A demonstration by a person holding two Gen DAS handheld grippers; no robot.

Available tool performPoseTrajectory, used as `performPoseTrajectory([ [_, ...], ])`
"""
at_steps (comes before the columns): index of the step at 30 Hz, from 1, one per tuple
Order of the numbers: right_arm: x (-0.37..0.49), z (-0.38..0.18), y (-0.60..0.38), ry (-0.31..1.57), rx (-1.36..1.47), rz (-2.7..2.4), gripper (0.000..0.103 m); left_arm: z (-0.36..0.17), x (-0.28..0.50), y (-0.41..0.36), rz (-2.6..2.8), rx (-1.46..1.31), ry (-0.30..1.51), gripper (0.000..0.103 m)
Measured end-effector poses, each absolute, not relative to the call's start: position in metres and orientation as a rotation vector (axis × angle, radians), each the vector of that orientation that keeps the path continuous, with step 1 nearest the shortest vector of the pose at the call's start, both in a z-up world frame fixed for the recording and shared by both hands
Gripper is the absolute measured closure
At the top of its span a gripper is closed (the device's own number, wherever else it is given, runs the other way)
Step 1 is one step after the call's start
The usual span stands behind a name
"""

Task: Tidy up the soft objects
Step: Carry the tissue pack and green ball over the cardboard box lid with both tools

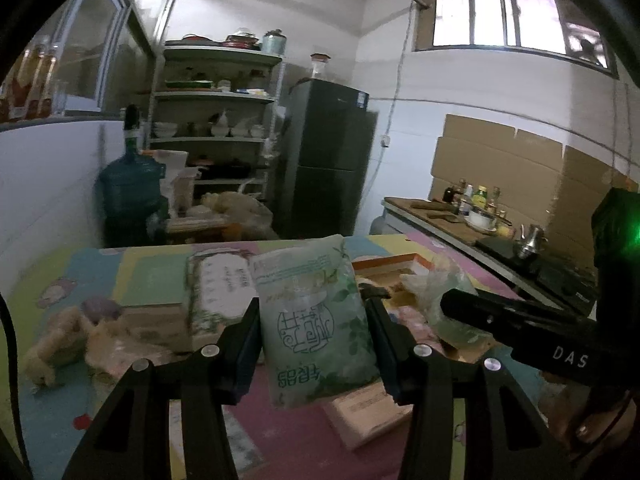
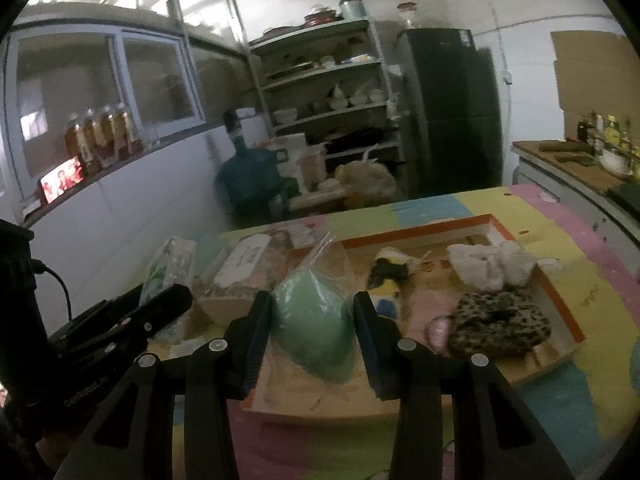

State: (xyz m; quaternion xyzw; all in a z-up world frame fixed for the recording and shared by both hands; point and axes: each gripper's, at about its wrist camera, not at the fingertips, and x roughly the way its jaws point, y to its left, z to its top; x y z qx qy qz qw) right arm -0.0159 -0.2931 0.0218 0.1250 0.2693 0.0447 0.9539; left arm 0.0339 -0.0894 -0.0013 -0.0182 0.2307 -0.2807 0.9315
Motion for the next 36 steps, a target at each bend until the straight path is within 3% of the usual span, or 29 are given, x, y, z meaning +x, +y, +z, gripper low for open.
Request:
performPoseTrajectory([
  [16, -0.006, 0.015, -0.339, 0.547, 0.296, 0.058, 0.06, -0.003, 0.057, -0.138, -0.587, -0.035, 0.519, 0.052],
  [36, 0.03, -0.005, -0.399, 0.573, 0.367, 0.074, 0.06, -0.039, 0.123, -0.193, -0.499, -0.012, 0.7, 0.052],
])
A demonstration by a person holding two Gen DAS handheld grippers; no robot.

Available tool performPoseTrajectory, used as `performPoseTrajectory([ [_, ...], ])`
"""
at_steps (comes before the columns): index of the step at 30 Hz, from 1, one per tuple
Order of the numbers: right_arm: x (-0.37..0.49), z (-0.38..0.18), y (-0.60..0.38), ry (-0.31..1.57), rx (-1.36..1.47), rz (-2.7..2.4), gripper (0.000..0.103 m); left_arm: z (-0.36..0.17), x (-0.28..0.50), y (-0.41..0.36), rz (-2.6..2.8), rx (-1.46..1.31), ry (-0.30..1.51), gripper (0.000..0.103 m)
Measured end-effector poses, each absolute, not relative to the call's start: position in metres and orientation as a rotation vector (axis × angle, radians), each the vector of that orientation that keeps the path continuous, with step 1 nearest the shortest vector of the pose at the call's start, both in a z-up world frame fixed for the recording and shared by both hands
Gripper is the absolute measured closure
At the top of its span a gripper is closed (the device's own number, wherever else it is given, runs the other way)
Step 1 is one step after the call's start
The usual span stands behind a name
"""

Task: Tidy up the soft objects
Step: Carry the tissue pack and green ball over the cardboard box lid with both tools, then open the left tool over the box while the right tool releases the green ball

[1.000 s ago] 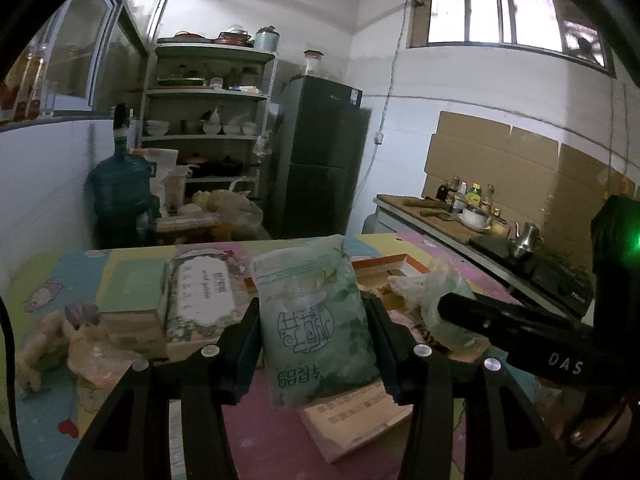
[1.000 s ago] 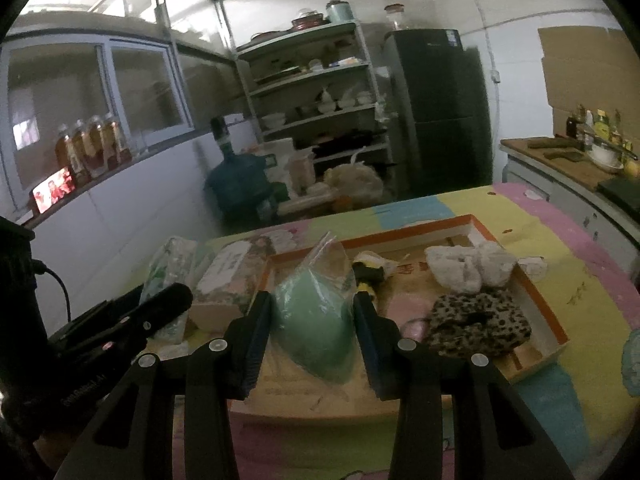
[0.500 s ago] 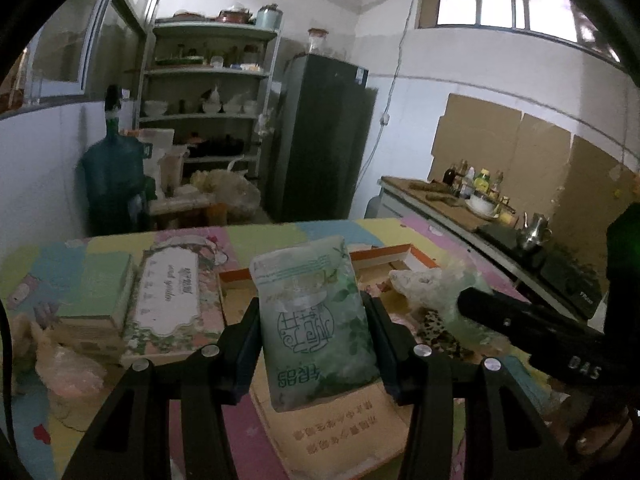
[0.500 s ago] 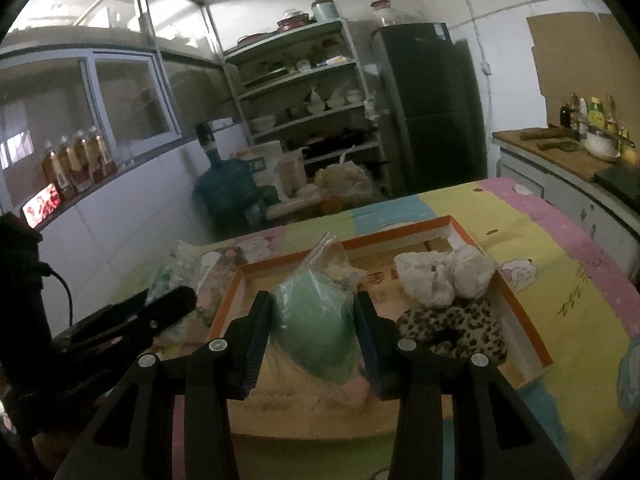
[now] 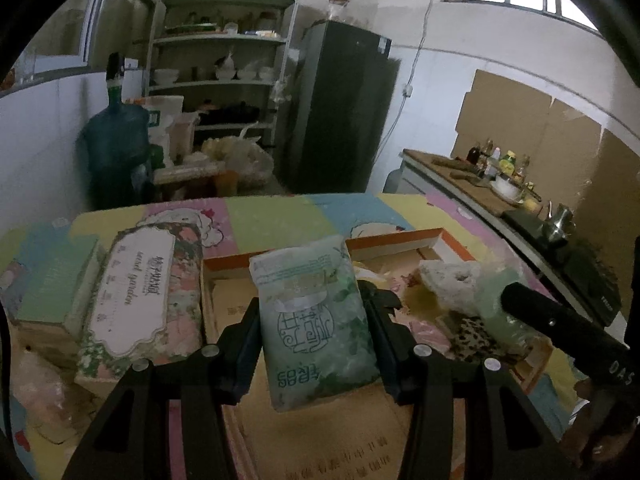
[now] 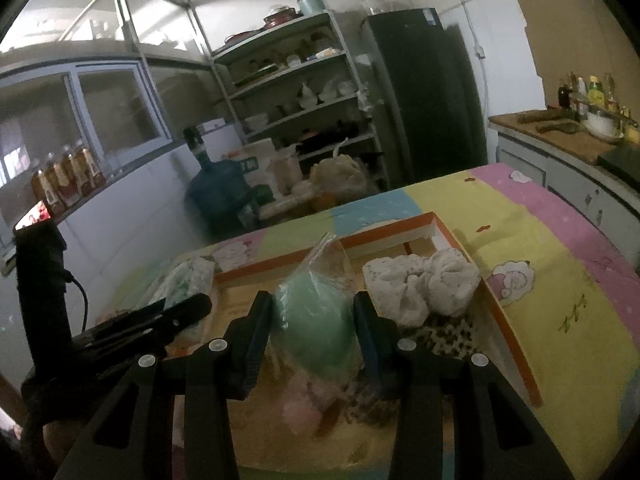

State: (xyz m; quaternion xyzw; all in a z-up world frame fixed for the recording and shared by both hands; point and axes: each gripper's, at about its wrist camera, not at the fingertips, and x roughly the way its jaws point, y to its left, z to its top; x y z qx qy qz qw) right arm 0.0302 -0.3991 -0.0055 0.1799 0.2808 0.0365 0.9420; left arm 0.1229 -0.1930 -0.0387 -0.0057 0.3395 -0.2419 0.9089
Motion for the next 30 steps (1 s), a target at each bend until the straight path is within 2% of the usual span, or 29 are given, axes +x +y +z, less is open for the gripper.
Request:
performPoseTrajectory([
  [19, 0.078, -0.027, -0.406, 0.664, 0.372, 0.148, 0.06, -0.06, 0.161, -0.21, -0.524, 0.01, 0.895, 0.052],
  [30, 0.092, -0.041, -0.407, 0.729, 0.385, 0.154, 0.059, -0.067, 0.165, -0.215, -0.544, 0.017, 0.937, 0.051],
])
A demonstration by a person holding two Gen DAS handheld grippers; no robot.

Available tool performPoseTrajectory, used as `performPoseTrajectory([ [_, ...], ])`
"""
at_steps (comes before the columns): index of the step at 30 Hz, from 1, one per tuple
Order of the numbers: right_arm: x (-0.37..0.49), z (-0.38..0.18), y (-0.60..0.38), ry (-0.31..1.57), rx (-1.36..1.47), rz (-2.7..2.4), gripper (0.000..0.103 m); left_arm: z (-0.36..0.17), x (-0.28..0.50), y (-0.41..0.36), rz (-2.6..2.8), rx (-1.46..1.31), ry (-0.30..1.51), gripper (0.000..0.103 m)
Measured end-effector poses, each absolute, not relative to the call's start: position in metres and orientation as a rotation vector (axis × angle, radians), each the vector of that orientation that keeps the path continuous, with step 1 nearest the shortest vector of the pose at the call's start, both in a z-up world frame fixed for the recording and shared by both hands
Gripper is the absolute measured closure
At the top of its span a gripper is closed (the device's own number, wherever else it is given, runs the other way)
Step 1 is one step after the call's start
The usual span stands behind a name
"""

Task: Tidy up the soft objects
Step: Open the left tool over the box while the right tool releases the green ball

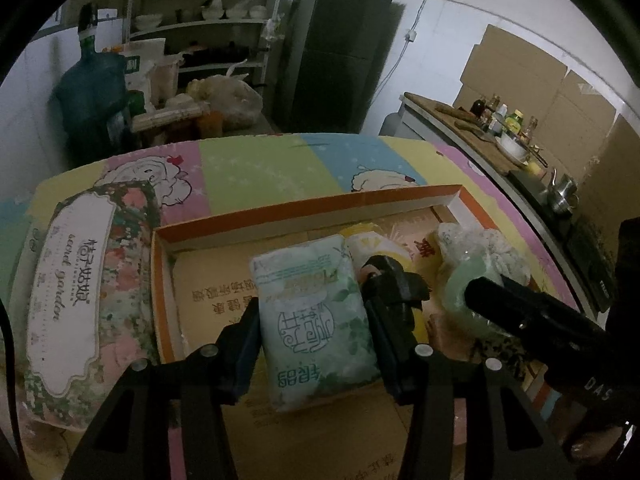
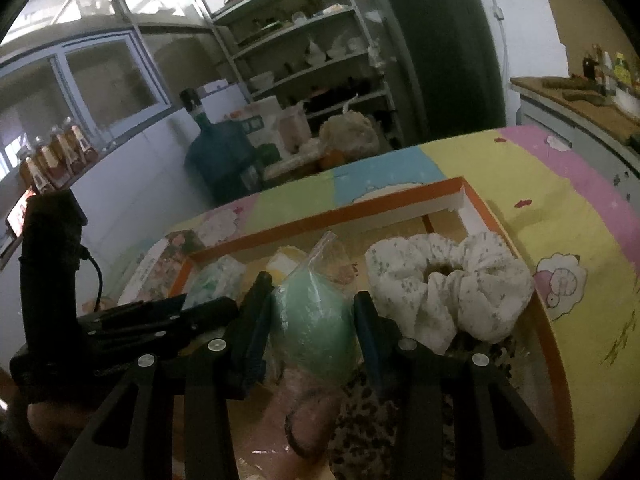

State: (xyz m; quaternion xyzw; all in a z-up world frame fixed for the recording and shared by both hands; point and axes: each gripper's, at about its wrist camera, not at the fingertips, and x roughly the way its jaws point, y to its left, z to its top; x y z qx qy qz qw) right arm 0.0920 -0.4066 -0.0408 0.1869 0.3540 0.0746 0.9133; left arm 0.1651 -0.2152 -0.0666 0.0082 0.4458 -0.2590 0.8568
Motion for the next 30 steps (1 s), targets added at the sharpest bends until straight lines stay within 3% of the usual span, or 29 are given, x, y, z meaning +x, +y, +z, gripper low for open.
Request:
performPoseTrajectory([
  [8, 0.093, -0.042, -0.409, 0.722, 0.392, 0.154, 0.05, -0.066, 0.167, -0.208, -0.57, -0.068, 0.938, 0.049],
  [13, 0.089, -0.039, -0.411, 0.704, 0.398, 0.142, 0.045, -0.062, 0.16, -0.211, -0.575, -0.056, 0.893, 0.034],
  [20, 0.081, -0.033, -0.413, 0.674, 0.404, 0.137, 0.044, -0.052, 0.147, -0.214, -0.544, -0.01, 0.839, 0.024],
  [30, 0.066, -0.021, -0.404, 0.65, 0.392, 0.134, 0.044, -0.039, 0.132, -0.204, -0.547, -0.014, 0.798, 0.023],
])
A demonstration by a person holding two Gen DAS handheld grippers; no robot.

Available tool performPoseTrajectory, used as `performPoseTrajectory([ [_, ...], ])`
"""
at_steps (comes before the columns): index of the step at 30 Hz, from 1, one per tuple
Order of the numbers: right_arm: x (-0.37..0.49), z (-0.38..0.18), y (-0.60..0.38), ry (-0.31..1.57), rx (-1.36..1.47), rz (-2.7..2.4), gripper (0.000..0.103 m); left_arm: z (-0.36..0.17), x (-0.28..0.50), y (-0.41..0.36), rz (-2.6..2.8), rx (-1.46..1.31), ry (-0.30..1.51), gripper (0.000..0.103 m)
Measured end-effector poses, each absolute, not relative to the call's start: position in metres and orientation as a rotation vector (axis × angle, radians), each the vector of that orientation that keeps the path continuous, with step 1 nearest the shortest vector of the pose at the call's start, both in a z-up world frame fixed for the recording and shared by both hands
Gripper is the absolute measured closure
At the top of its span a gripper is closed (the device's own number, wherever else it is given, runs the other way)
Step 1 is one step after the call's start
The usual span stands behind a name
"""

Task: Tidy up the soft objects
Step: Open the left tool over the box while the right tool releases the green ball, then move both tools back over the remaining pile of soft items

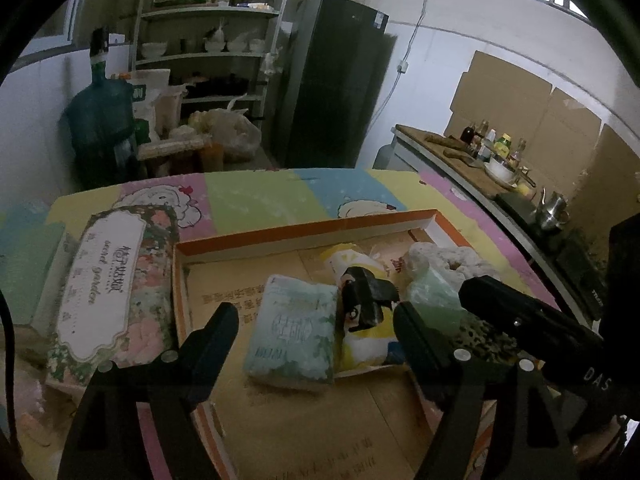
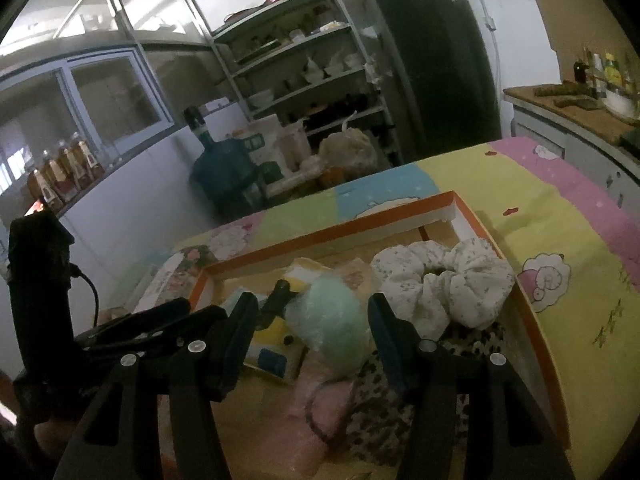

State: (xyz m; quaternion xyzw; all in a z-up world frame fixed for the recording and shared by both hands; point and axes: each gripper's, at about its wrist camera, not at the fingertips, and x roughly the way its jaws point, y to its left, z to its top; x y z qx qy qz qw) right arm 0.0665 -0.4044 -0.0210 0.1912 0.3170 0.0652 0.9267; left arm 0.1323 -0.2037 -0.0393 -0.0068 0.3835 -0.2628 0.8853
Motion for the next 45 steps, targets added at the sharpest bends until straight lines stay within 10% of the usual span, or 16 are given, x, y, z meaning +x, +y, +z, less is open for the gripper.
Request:
performPoseTrajectory([
  [45, 0.008, 0.043, -0.297, 0.536, 0.298, 0.132, 0.028, 0.006, 0.062, -0.063, -0.472, -0.097, 0.597, 0.022],
])
